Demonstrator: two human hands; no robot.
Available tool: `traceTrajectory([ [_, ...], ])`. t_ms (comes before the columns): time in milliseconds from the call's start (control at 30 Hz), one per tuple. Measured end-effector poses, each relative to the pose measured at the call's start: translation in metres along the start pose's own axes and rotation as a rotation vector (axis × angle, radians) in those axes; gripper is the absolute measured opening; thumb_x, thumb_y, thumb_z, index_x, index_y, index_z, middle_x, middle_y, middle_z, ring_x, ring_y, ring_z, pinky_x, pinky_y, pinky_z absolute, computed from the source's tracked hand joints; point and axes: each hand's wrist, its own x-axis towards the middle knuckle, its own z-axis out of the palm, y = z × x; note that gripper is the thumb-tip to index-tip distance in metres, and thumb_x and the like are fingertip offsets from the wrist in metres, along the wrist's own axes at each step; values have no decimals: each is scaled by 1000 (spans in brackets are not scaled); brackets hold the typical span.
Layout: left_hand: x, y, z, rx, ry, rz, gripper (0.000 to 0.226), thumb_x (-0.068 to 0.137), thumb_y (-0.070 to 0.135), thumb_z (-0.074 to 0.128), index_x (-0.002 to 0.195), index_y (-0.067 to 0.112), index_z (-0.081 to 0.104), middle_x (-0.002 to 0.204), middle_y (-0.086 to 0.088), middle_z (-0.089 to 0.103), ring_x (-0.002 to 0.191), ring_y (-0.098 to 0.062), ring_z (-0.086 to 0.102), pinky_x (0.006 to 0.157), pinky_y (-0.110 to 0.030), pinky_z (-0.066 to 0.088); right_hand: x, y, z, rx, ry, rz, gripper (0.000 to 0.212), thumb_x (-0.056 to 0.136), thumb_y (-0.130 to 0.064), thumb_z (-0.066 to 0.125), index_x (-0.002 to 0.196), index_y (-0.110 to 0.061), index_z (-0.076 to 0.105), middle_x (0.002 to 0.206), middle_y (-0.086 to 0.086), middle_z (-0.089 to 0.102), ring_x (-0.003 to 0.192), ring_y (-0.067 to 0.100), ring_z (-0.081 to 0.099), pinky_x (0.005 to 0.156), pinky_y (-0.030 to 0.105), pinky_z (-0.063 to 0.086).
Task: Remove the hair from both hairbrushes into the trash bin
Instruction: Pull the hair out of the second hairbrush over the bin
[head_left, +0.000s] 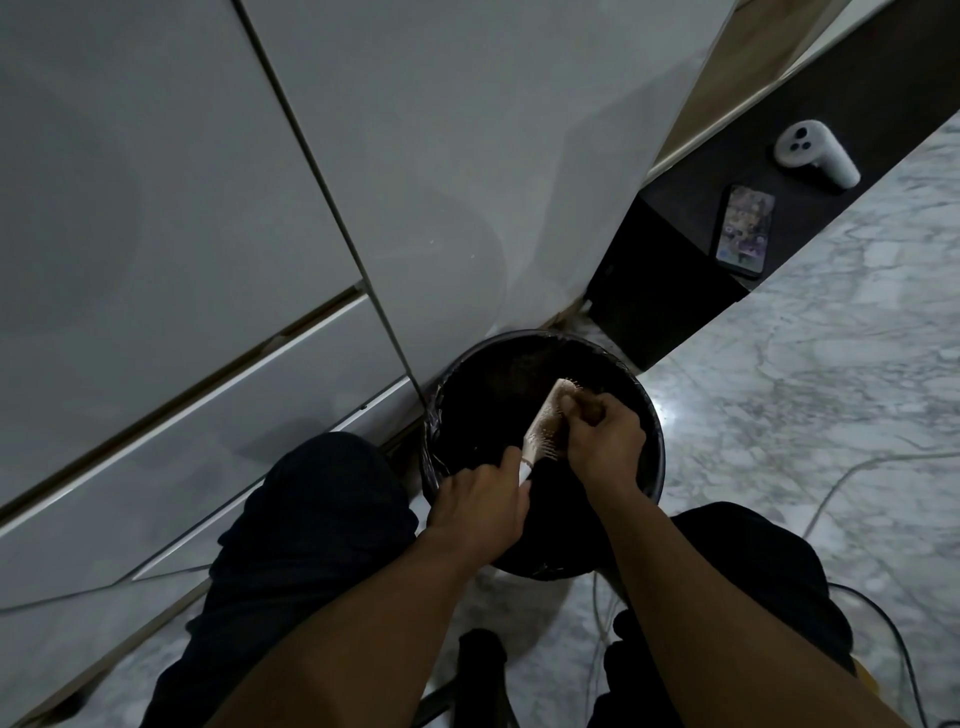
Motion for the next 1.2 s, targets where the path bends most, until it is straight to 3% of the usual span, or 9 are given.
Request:
traceTrajectory([
  [167, 1, 1, 0, -79, 2, -2, 31, 103, 40, 39, 121, 16, 44, 104, -15, 67, 93, -42, 65, 68, -40, 40, 4, -2, -1, 125, 131, 193, 28, 98, -32, 61, 107, -5, 65, 101, 13, 70, 97, 29, 64, 83, 34, 47],
  [400, 1, 1, -2, -66, -6, -75, 31, 103, 39, 40, 123, 16, 44, 109, -15, 66, 97, -39, 64, 68, -38, 37, -7, -1, 8, 273, 42, 234, 30, 97, -39, 56, 106, -13, 67, 103, 6, 72, 99, 26, 69, 94, 50, 56],
  [500, 1, 2, -4, -13, -31, -108, 29, 103, 34, 40, 125, 15, 43, 110, -15, 66, 98, -39, 65, 71, -40, 43, -14, -3, 9, 250, -5, 145, 23, 97, -38, 59, 107, -18, 59, 102, -2, 68, 103, 21, 67, 93, 43, 56],
  [567, 1, 2, -4, 28, -45, -89, 27, 103, 31, 39, 125, 16, 42, 109, -15, 68, 98, -38, 66, 72, -40, 45, -16, -4, 8, 255, -70, 110, 33, 90, -43, 68, 112, -22, 55, 101, -9, 65, 101, 15, 65, 90, 35, 54],
  [667, 0, 1, -3, 64, -54, -23, 27, 104, 33, 37, 125, 17, 41, 110, -12, 69, 97, -38, 68, 74, -41, 48, -11, -1, 7, 161, -107, 106, 48, 81, -43, 78, 118, -15, 66, 108, 0, 72, 101, 17, 65, 89, 30, 48],
  [767, -1, 1, -2, 75, -54, 14, 30, 104, 36, 37, 127, 16, 40, 113, -12, 69, 99, -39, 67, 76, -41, 48, -4, -3, 4, 77, -48, 114, 38, 78, -36, 83, 108, -14, 76, 103, 8, 77, 100, 23, 69, 95, 37, 52],
  [933, -1, 3, 1, 35, -46, 5, 33, 104, 39, 36, 127, 16, 43, 112, -14, 67, 99, -40, 65, 75, -40, 45, 3, -4, 4, 94, -3, 160, 17, 86, -28, 77, 99, -17, 78, 90, 3, 75, 97, 26, 71, 97, 41, 55],
  [1067, 1, 1, 4, -121, -27, -111, 33, 103, 38, 39, 124, 14, 47, 111, -18, 64, 99, -41, 63, 76, -42, 46, 1, -4, 6, 313, -33, 244, 12, 94, -27, 69, 90, -16, 73, 92, 5, 75, 97, 26, 70, 93, 41, 56],
  [1200, 7, -5, 8, -213, -2, -246, 32, 102, 40, 41, 119, 14, 49, 109, -18, 65, 98, -40, 63, 79, -45, 49, -2, -7, 6, 535, -75, 345, 17, 98, -20, 63, 101, -6, 72, 101, 15, 75, 99, 32, 73, 93, 48, 58],
])
